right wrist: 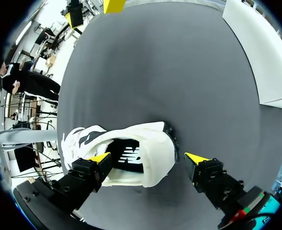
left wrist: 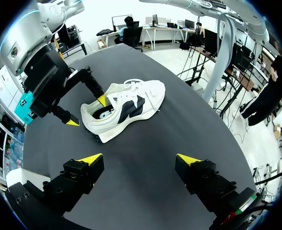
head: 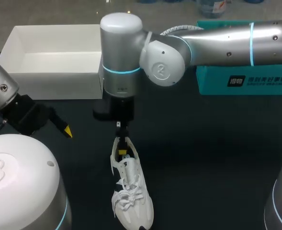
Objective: Take the shoe out of the shoebox, open the shoe tongue, remove and reinsert the insole, then place the shoe into the shoebox
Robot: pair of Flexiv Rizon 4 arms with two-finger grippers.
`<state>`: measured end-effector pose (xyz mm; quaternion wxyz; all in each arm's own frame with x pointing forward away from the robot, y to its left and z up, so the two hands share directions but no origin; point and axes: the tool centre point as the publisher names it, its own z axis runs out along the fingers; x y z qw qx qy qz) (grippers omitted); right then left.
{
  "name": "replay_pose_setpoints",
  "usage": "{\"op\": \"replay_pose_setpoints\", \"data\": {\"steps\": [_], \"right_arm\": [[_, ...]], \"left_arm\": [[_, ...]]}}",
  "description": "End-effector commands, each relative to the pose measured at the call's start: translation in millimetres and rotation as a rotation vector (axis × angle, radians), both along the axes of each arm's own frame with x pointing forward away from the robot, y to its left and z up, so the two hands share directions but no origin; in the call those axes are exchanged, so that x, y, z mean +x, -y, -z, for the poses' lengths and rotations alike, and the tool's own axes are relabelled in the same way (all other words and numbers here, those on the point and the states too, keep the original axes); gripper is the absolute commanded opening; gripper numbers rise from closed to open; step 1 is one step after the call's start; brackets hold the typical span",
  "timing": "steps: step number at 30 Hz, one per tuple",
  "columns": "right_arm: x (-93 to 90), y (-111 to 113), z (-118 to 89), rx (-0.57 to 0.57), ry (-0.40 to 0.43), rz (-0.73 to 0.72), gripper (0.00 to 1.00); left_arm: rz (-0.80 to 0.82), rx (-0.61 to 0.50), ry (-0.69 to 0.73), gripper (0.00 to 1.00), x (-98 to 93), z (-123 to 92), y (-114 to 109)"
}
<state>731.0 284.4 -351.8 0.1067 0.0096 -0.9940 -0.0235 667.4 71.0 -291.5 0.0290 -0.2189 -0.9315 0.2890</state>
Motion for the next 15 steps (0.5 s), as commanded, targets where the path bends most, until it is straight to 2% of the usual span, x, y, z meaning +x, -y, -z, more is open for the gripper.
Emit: {"op": "replay_pose_setpoints", "data": {"steps": [1,5,6,8,12,13,15], "right_arm": [[-1.0,-1.2,8.6,0.003,-0.006,0.001,1.0],[-0.4,-3.1,13.3,0.004,-0.01,0.002,1.0],[-0.1,-3.4,13.8,0.004,-0.01,0.001,0.85],[0.7,-3.9,16.0,0.002,-0.01,0.002,0.47],[1.1,-3.5,19.1,0.0,-0.01,0.008,0.15],[1.1,-3.3,19.7,-0.001,-0.01,0.009,0.03],[0.2,-3.1,19.7,-0.002,-0.008,0.012,0.0]], "left_arm": [[0.002,0.001,-0.002,1.0,1.3,0.6,-0.2],[0.002,0.001,-0.002,1.0,1.3,0.6,-0.2],[0.002,0.001,-0.002,1.0,1.3,0.6,-0.2],[0.002,0.001,-0.002,1.0,1.3,0.6,-0.2],[0.002,0.001,-0.002,1.0,1.3,0.6,-0.2],[0.002,0.001,-0.002,1.0,1.3,0.6,-0.2],[0.002,0.001,-0.002,1.0,1.3,0.6,-0.2]]}}
